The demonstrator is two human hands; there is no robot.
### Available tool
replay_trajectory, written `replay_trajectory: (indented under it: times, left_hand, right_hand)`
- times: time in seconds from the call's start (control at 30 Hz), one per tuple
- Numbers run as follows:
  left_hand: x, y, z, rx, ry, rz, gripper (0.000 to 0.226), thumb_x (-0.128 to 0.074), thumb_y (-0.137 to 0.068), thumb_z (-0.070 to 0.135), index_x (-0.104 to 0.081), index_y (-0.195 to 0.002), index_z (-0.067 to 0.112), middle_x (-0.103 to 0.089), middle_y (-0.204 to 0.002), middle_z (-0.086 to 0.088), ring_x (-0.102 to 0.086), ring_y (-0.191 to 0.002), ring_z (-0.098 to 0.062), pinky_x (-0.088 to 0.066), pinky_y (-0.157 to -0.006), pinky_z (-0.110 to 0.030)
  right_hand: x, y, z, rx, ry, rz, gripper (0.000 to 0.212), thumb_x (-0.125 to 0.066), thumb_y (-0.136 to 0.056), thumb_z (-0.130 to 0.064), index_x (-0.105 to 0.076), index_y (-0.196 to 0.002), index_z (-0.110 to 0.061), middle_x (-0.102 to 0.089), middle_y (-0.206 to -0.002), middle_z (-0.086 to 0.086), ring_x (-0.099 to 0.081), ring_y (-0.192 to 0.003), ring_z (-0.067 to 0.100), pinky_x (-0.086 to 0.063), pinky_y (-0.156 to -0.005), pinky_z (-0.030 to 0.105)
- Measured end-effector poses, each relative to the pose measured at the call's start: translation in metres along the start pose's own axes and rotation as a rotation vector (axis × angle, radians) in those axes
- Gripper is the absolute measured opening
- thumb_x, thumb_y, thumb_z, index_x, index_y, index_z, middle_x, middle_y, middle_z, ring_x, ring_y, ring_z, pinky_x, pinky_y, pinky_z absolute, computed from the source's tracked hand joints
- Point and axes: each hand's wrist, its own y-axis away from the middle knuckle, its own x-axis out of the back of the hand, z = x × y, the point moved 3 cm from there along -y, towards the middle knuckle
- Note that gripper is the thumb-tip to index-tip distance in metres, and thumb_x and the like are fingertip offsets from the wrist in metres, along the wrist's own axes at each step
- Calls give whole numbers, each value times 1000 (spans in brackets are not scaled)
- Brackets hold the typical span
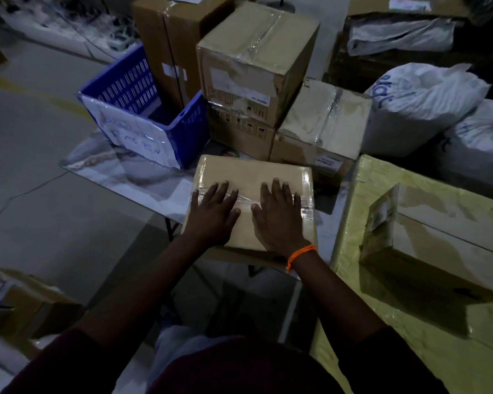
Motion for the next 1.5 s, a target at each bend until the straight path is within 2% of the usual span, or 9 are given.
replay_trajectory:
  times: [0.27,0.37,0.53,0.77,1.0,1.1,1.2,1.33,1.5]
  left_hand:
    - [2,-1,-2,-24,-45,-88,73,-13,-98,61,-17,-163,28,-4,-172,-3,-4,-158,-26,-5,-122,-61]
    - [-2,6,-5,-28,-70,-113,85,3,-89,70,-2,-164,29,9,-172,-2,7,-158,-25,4,-122,-60]
    - [-9,19,-25,-25,-53,-53,84,-3,-93,78,14,-162,33,28,-166,-1,24,-153,-23,21,-116,-55]
    - [-15,23,-28,-92,-28,30,89,5,-94,77,-8,-165,24,8,-171,-8,3,-158,-33,-10,-121,-65]
    - [-13,26,-26,-77,21,39,86,-1,-96,77,-9,-165,26,9,-171,-5,5,-158,-30,-10,-123,-63]
    - [-12,31,-27,18,102,53,90,-11,-93,81,-7,-165,26,11,-171,-1,11,-158,-24,-5,-124,-58]
    - [-8,34,-26,60,244,95,96,-25,-90,81,-15,-164,20,4,-172,-3,11,-157,-21,-11,-125,-60]
    - [-3,39,-6,52,434,138,96,-37,-87,79,-17,-164,25,2,-172,-1,10,-157,-20,-12,-125,-59]
    - [-15,51,27,39,620,136,99,-46,-83,81,-11,-163,33,7,-172,5,12,-157,-15,-4,-125,-45]
  right_hand:
    - [-6,1,3,-13,15,-51,73,-23,-102,-56,-17,-165,-21,-7,-173,10,-1,-160,32,-1,-126,54]
    - [-6,11,7,23,14,-92,82,-8,-98,-65,-7,-166,-21,5,-174,9,8,-160,30,5,-126,53]
    - [-5,38,23,13,74,-80,90,-4,-94,-75,-1,-166,-23,12,-172,10,16,-159,28,10,-123,59]
    - [-10,46,26,14,126,-71,85,-11,-98,-74,-8,-166,-23,6,-173,11,7,-160,33,7,-122,66]
    - [1,49,27,-116,24,-61,95,-22,-95,-81,5,-166,-24,19,-172,8,16,-159,27,6,-123,60]
    - [9,54,38,-413,-276,10,108,-53,-90,-77,0,-166,-20,-1,-174,10,-9,-158,31,-24,-121,54]
    - [14,61,58,-655,-680,1,103,-73,-82,-67,-29,-160,-15,-50,-153,16,-51,-136,35,-47,-108,46]
    - [38,72,77,-626,-706,10,77,-84,-78,-54,-55,-139,-17,-67,-129,7,-64,-117,29,-51,-90,34]
    - [105,78,82,-440,-611,137,86,-91,-65,-55,-55,-137,-23,-68,-126,4,-65,-112,26,-56,-92,43]
